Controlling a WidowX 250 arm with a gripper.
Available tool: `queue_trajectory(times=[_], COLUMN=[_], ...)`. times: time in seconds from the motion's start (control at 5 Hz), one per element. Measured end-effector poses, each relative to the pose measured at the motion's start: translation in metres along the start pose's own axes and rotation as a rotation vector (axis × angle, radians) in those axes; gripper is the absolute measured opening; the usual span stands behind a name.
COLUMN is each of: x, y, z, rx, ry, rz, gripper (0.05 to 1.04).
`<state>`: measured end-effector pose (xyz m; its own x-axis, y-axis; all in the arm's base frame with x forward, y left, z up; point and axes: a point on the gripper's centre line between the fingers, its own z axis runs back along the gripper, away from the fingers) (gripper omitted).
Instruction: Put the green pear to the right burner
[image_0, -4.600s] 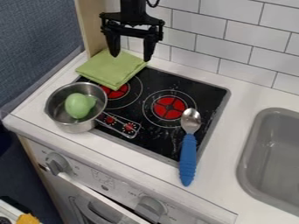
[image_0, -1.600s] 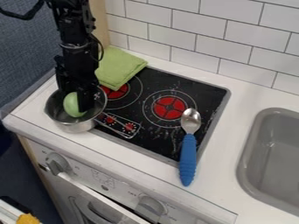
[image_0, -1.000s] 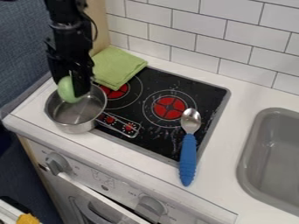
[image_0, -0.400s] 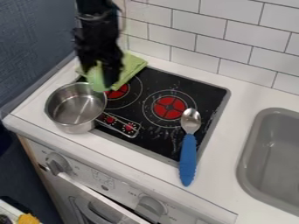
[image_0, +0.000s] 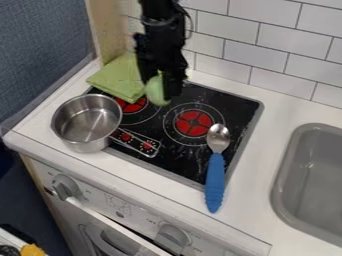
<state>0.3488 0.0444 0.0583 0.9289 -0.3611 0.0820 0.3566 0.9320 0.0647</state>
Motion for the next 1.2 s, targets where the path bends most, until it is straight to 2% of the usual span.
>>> queue_trajectory(times=[0.2,0.4,0.6,0.8,1.2], x=[0.019,0.030,0.029,0.029,0.025], y=[-0.013,-0.016,-0.016,-0.017,-0.016], z=[-0.018,-0.027,-0.027,-0.027,-0.027], rx=[-0.015,-0.007,-0.012,-0.024,-0.014], ry=[0.020,0.027,0.033,0.044,0.062], rz=[-0.049,-0.052,-0.043,-0.049,-0.031], gripper=[0.768,0.768,0.834,1.013,1.002])
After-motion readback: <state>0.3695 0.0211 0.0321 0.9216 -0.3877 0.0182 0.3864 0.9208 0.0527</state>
